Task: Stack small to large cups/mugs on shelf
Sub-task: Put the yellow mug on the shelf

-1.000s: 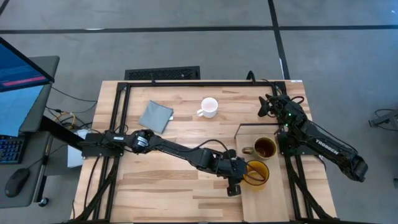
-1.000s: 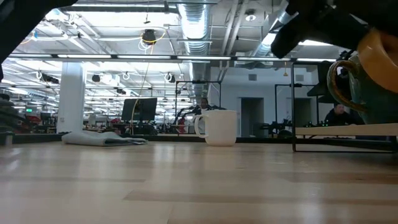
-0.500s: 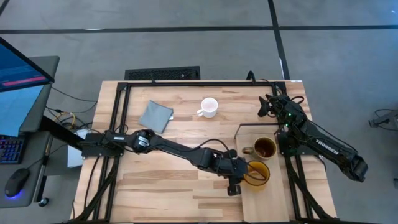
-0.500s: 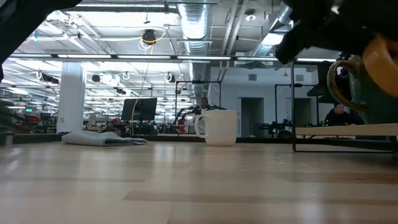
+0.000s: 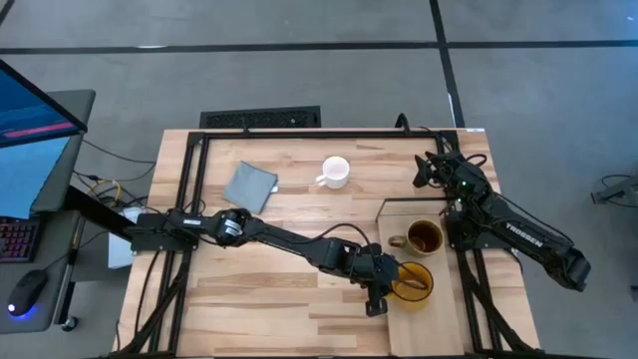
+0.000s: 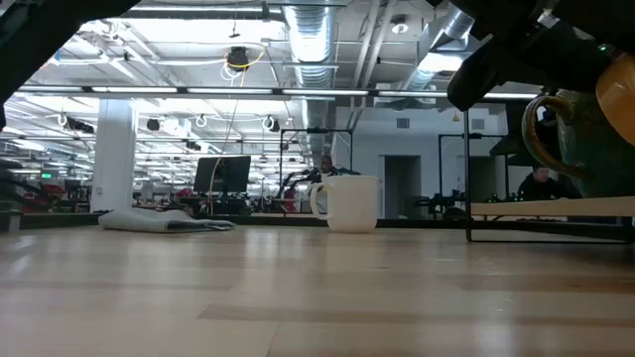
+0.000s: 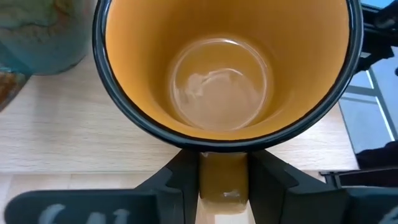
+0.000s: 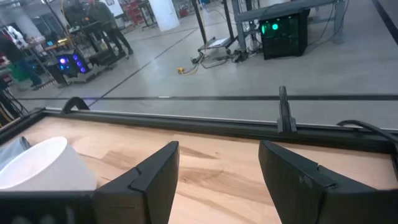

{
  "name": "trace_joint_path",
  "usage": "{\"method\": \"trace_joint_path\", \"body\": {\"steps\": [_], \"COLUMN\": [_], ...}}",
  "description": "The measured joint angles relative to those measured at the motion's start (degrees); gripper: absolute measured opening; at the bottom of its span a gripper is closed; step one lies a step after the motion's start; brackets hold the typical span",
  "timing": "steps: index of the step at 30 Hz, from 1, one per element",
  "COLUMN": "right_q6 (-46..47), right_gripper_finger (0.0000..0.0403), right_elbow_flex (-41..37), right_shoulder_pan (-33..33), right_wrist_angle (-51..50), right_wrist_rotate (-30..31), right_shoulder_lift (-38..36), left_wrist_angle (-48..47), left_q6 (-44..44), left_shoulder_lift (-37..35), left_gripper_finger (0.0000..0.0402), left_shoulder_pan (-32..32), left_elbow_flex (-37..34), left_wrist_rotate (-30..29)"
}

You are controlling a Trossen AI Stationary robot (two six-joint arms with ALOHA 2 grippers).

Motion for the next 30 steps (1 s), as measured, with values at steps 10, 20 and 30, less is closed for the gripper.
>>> {"method": "trace_joint_path", "body": {"steps": [10,20,30], "right_q6": [-0.04,-0.07,-0.09], "right_gripper_finger": [0.0244,0.0244,0.0244], "right_elbow_flex": [0.00,0.00,0.00], "right_shoulder_pan": [0.00,0.00,0.00], "right_wrist_angle": [0.00,0.00,0.00], "right_wrist_rotate": [0.00,0.00,0.00], "right_shoulder_lift": [-0.01,0.04,0.04], "left_wrist_angle": [3.22,3.70,6.58], "left_q6": [0.08,-0.23,0.91], "left_shoulder_lift": [-0.04,-0.04,-0.04], "left_gripper_finger": [0.0141,0.0144,0.0133], "left_shoulder_pan": [0.00,0.03,0.90], "left_elbow_flex": [0.15,0.17,0.11], "left_wrist_rotate": [1.77,1.90,0.90]}}
